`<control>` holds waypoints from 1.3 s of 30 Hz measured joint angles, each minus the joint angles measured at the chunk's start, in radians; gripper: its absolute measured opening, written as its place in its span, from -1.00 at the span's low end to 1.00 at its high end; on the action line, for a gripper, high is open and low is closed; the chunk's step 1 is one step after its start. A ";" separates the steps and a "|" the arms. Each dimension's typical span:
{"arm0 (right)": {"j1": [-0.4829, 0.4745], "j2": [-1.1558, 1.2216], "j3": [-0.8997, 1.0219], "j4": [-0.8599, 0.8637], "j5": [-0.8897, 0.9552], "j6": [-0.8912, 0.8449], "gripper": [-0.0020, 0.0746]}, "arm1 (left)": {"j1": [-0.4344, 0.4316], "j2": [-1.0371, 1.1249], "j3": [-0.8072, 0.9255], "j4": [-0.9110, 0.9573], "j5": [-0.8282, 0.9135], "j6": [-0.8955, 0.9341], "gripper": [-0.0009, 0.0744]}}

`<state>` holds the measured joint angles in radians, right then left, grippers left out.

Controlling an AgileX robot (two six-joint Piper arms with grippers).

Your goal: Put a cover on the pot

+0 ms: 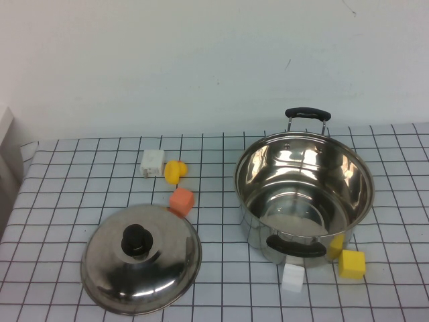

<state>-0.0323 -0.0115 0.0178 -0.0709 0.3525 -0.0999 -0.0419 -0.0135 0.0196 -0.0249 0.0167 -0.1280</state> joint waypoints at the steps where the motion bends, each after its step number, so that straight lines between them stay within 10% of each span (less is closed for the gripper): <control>1: 0.000 0.000 0.000 0.000 0.000 0.000 -0.92 | 0.000 0.000 0.000 0.000 -0.077 0.000 -0.98; 13: 0.000 0.000 0.000 0.000 0.000 0.000 -0.92 | 0.000 0.000 0.000 -0.011 -0.586 -0.114 -0.98; 29: 0.000 0.000 0.000 0.000 0.000 0.000 -0.92 | 0.000 -0.002 0.000 -0.016 -0.113 -0.176 -0.98; 39: 0.000 0.000 0.000 0.000 0.000 0.000 -0.92 | 0.000 -0.002 0.000 -0.027 -0.120 -0.373 -0.98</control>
<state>-0.0323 -0.0115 0.0178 -0.0709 0.3525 -0.0999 -0.0419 -0.0154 0.0196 -0.0520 -0.1029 -0.5007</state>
